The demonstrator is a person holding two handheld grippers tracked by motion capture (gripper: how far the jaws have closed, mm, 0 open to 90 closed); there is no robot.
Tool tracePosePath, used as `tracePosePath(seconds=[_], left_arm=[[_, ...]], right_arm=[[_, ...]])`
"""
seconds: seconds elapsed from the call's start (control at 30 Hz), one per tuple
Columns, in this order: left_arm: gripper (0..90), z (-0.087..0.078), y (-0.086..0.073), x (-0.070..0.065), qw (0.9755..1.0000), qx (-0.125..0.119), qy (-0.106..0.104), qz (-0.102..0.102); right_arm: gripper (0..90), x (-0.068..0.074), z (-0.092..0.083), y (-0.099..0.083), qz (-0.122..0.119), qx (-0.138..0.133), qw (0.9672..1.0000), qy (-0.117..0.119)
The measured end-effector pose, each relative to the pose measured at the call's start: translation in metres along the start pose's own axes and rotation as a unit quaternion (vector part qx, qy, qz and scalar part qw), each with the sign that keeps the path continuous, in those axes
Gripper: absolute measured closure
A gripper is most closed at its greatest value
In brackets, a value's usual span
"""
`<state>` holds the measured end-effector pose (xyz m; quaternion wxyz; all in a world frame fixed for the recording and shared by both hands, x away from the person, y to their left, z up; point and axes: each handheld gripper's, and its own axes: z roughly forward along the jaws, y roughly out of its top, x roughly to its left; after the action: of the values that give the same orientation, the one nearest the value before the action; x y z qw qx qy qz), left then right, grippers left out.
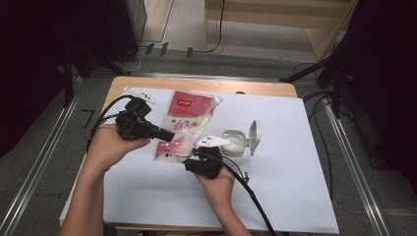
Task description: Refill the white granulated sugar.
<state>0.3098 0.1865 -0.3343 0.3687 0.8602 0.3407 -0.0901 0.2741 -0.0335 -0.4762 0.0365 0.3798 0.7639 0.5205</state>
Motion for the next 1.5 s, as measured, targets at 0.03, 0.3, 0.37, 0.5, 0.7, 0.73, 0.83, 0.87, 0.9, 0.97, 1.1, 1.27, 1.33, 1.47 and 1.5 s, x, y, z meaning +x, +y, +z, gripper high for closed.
tracePosePath(seconds=[0.03,0.3,0.37,0.5,0.7,0.73,0.83,0.87,0.9,0.97,1.1,1.27,1.33,1.47,1.5], left_arm=[[90.0,0.000,-0.001,0.000,1.0000,-0.001,-0.001,-0.006],[90.0,0.001,-0.003,0.004,1.0000,-0.003,-0.004,-0.004],[90.0,0.001,-0.002,0.005,1.0000,-0.007,0.000,-0.005],[90.0,-0.003,-0.002,0.006,0.9999,-0.017,0.000,-0.004],[90.0,-0.007,-0.002,0.008,0.9995,-0.029,0.011,-0.012],[90.0,-0.007,-0.002,0.008,0.9995,-0.027,0.004,-0.013],[90.0,-0.008,-0.002,0.009,0.9995,-0.030,0.006,-0.012],[90.0,-0.009,-0.001,0.009,0.9994,-0.034,0.006,-0.010],[90.0,-0.009,-0.001,0.008,0.9993,-0.035,0.004,-0.009],[90.0,-0.012,-0.001,0.008,0.9989,-0.046,-0.001,-0.007],[90.0,-0.020,-0.002,0.005,0.9981,-0.056,0.024,-0.003],[90.0,-0.026,-0.005,0.010,0.9967,-0.072,0.037,-0.007],[90.0,-0.026,-0.006,0.011,0.9959,-0.077,0.046,-0.009],[90.0,-0.025,-0.006,0.015,0.9954,-0.075,0.058,-0.013],[90.0,-0.025,-0.007,0.016,0.9949,-0.077,0.064,-0.013]], right_arm=[[56.4,-0.001,-0.001,0.001,0.001,-0.001,1.0000,-0.004],[57.3,-0.007,-0.005,0.003,0.004,-0.001,0.9999,-0.011],[57.2,-0.008,-0.005,0.003,0.004,0.002,1.0000,-0.008],[57.4,-0.007,-0.007,0.004,-0.001,0.003,1.0000,0.003],[57.9,-0.006,-0.006,0.006,-0.014,0.016,0.9997,0.015],[57.6,-0.006,-0.006,0.006,-0.019,0.019,0.9995,0.016],[56.5,-0.004,-0.007,0.005,-0.025,0.026,0.9992,0.020],[56.4,-0.003,-0.007,0.005,-0.029,0.027,0.9990,0.020],[56.7,-0.003,-0.008,0.005,-0.029,0.029,0.9989,0.025],[57.6,-0.004,-0.009,0.006,-0.029,0.030,0.9987,0.029],[57.9,-0.006,-0.012,0.006,-0.049,0.038,0.9977,0.029],[58.3,-0.007,-0.015,0.008,-0.053,0.042,0.9967,0.044],[58.3,-0.006,-0.018,0.009,-0.062,0.044,0.9956,0.055],[57.3,-0.006,-0.023,0.013,-0.084,0.060,0.9911,0.084],[57.3,-0.007,-0.025,0.014,-0.091,0.060,0.9901,0.089]])
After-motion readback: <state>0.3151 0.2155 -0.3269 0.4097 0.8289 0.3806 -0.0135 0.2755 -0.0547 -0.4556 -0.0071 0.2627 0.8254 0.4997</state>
